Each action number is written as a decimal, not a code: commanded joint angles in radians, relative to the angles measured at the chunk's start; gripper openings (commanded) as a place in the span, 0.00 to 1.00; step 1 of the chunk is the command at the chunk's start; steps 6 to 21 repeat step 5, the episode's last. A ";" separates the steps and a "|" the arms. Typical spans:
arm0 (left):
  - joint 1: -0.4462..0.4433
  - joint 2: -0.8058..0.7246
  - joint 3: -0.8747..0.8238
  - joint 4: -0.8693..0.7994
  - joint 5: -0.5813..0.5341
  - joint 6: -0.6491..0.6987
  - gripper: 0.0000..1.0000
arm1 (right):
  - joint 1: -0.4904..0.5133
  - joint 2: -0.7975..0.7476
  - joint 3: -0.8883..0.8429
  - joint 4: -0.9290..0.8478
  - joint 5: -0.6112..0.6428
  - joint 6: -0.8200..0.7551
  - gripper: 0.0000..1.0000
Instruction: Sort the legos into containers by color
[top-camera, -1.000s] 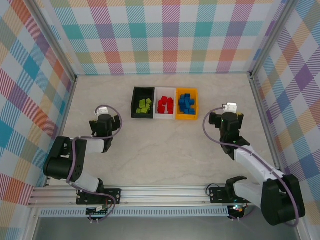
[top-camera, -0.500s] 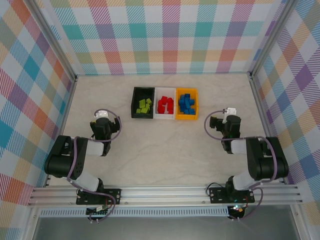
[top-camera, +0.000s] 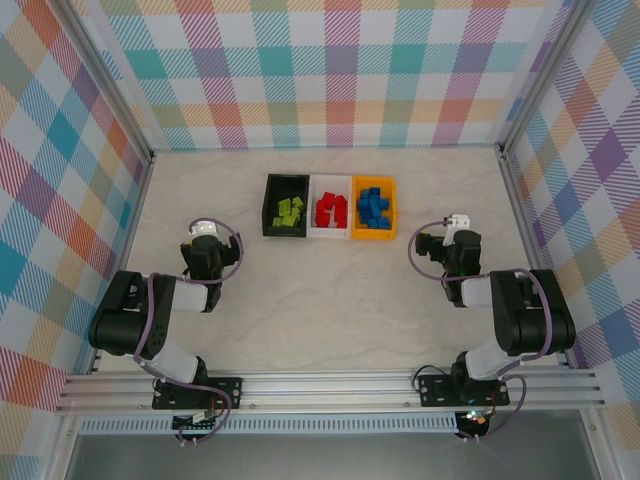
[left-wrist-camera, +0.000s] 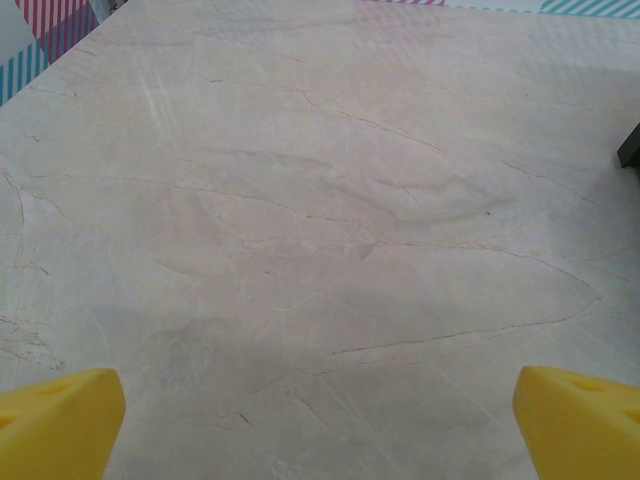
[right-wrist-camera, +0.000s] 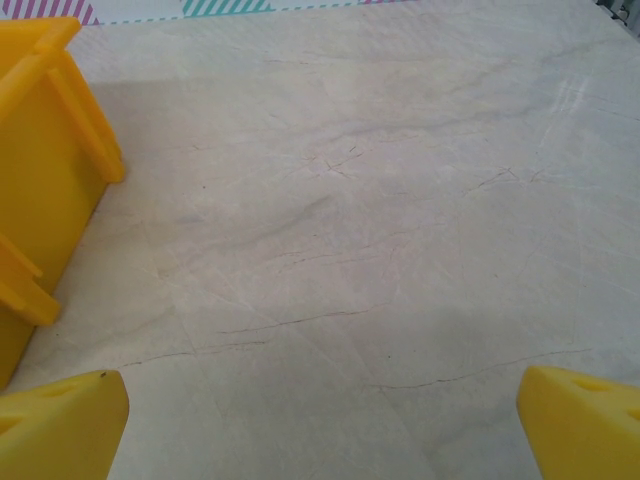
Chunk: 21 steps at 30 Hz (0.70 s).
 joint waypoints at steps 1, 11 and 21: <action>0.010 0.000 0.011 0.025 0.008 0.007 1.00 | -0.007 -0.017 0.007 0.041 -0.021 0.008 1.00; 0.009 0.000 0.011 0.027 0.008 0.007 1.00 | -0.007 -0.017 0.007 0.042 -0.020 0.008 1.00; 0.009 0.000 0.011 0.027 0.008 0.007 1.00 | -0.007 -0.017 0.007 0.042 -0.020 0.008 1.00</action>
